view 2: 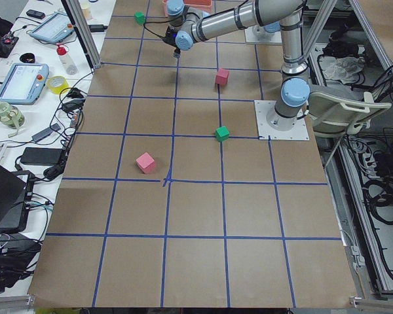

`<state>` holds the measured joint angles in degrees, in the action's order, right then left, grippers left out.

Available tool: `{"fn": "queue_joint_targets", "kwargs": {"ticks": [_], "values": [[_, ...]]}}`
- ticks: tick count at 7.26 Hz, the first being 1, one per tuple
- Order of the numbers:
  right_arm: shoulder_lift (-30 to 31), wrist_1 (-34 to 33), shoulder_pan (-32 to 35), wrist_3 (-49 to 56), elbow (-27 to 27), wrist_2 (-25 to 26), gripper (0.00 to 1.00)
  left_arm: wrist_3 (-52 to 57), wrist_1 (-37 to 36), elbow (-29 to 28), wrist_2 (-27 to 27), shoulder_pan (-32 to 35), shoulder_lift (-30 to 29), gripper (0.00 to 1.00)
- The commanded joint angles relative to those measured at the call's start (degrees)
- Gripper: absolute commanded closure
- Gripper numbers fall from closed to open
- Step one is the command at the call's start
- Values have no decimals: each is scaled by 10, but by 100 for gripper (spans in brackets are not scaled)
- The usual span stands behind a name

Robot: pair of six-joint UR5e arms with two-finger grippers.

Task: Align button upright
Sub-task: 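Grasp the button with the left gripper and lift it, then set the button upright, yellow cap up, and open the left gripper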

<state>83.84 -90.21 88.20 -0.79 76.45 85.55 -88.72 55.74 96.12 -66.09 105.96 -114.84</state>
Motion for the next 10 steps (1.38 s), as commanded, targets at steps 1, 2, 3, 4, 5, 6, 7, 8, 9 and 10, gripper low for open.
{"fn": "queue_joint_targets", "kwargs": {"ticks": [1, 2, 3, 4, 5, 6, 7, 8, 9, 10], "values": [[1, 3, 0, 0, 0, 1, 0, -1, 51, -4, 117, -71, -18, 100], [0, 11, 1, 1, 0, 1, 0, 15, 51, -8, 119, -77, -27, 100], [4, 33, 1, 0, 0, 17, 0, 8, 51, -7, 125, -79, -41, 100], [5, 49, 1, 1, 0, 91, 0, 7, 51, -6, 146, -79, -51, 100], [5, 47, 5, 1, 0, 111, 0, 9, 48, -5, 167, -79, -63, 100], [4, 41, 6, 1, 2, 70, 0, 11, 46, -7, 179, -80, -69, 98], [5, 40, 6, 1, 3, 60, 0, 12, 46, -4, 174, -80, -72, 96], [5, 39, 7, 6, 3, 59, 0, 11, 45, -7, 174, -80, -76, 81], [5, 39, 6, 1, 4, 55, 0, 12, 44, -7, 174, -81, -80, 69], [4, 39, 6, 1, 5, 55, 0, 16, 43, -7, 170, -81, -84, 60]]}}
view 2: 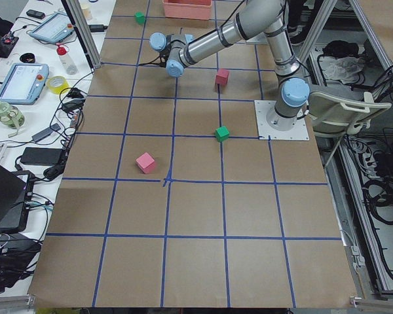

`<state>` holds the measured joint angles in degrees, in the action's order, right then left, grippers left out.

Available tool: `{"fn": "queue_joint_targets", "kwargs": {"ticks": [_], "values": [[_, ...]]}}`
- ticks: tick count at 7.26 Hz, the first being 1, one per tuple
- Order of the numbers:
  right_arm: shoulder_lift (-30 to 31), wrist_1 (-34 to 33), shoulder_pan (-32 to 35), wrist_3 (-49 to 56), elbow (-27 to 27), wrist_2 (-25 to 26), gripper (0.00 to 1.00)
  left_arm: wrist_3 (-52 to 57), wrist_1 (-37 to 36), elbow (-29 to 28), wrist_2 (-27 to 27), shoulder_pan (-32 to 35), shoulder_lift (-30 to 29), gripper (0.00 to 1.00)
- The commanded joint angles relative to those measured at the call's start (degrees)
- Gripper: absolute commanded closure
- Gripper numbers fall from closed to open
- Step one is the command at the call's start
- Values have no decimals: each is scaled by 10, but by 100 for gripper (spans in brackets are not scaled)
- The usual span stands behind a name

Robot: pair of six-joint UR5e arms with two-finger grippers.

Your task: Align button upright

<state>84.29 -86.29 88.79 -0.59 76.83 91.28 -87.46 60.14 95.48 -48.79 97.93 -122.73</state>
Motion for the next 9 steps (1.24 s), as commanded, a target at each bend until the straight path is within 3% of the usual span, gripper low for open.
{"fn": "queue_joint_targets", "kwargs": {"ticks": [1, 2, 4, 5, 7, 9], "values": [[-1, 1, 0, -1, 2, 2, 0, 19, -1, 0, -14, -6, -3, 29], [-1, 1, 0, -1, 2, -3, 0, 28, 0, -1, -15, -17, 6, 0], [-1, 1, 0, -1, 2, -2, 0, 47, 0, -3, -44, -20, 27, 0], [-1, 1, 0, -1, 2, 0, 0, 99, 8, -18, -112, -19, 56, 0], [0, 0, 0, -1, 2, -2, 0, 264, 10, -26, -147, -18, 128, 0], [5, 1, 0, -1, 0, -4, 0, 443, 64, -22, -229, -19, 216, 0]]}}
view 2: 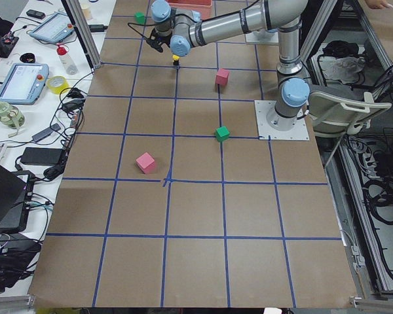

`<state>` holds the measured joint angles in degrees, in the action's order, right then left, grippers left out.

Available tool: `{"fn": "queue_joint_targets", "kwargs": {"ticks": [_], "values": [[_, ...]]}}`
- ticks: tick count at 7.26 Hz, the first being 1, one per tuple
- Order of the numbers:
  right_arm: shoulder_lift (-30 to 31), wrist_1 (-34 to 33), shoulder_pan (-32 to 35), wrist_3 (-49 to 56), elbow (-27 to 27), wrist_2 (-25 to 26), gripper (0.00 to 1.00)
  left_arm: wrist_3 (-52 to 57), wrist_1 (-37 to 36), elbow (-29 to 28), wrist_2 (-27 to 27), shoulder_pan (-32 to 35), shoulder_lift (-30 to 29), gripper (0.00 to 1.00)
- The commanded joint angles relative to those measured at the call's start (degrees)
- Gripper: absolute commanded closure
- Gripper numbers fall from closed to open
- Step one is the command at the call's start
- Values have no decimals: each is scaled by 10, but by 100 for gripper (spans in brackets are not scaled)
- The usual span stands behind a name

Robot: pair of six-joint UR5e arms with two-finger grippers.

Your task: Align button upright

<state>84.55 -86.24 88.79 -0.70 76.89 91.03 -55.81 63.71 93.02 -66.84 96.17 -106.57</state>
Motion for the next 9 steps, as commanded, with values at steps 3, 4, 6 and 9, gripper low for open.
{"fn": "queue_joint_targets", "kwargs": {"ticks": [3, 4, 6, 9], "values": [[8, 1, 45, 7, -6, 5, 0, 402, 92, -2, -116, -17, 128, 0], [8, 0, 39, 7, 1, 8, 0, 491, 122, -2, -141, -31, 147, 0], [30, -8, 34, 17, -3, 10, 0, 557, 160, -2, -193, -32, 188, 0], [38, -31, 32, 10, 2, 6, 0, 559, 289, -60, -253, -36, 188, 0]]}}
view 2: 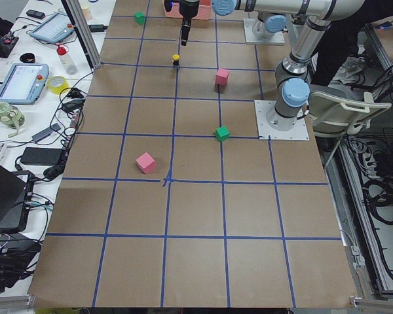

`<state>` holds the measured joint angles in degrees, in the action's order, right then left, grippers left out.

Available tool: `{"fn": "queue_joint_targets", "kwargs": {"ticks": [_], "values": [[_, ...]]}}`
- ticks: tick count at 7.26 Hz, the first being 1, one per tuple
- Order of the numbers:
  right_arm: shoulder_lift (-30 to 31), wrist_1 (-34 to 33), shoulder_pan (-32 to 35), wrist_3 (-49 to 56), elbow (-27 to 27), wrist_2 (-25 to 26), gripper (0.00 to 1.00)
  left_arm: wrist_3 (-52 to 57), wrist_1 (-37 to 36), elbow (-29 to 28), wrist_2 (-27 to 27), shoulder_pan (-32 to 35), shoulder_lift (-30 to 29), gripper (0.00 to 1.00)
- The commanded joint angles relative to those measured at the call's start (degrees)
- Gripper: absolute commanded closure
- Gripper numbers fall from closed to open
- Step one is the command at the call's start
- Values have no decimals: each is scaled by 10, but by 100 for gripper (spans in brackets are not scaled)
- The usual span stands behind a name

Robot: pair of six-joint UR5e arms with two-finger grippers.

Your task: Align button upright

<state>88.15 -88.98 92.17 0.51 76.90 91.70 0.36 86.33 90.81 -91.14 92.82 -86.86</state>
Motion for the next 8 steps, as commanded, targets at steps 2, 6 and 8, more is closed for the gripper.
{"fn": "queue_joint_targets", "kwargs": {"ticks": [2, 6, 8], "values": [[-3, -5, -16, -2, 4, -6, 0, -39, 97, -75, 16, -1, -35, 0], [-3, -3, -29, -3, 17, -8, 0, -38, 96, -70, 10, 1, -28, 0], [-3, -4, -27, -13, 17, -9, 0, -37, 96, -70, 11, 1, -27, 0]]}}
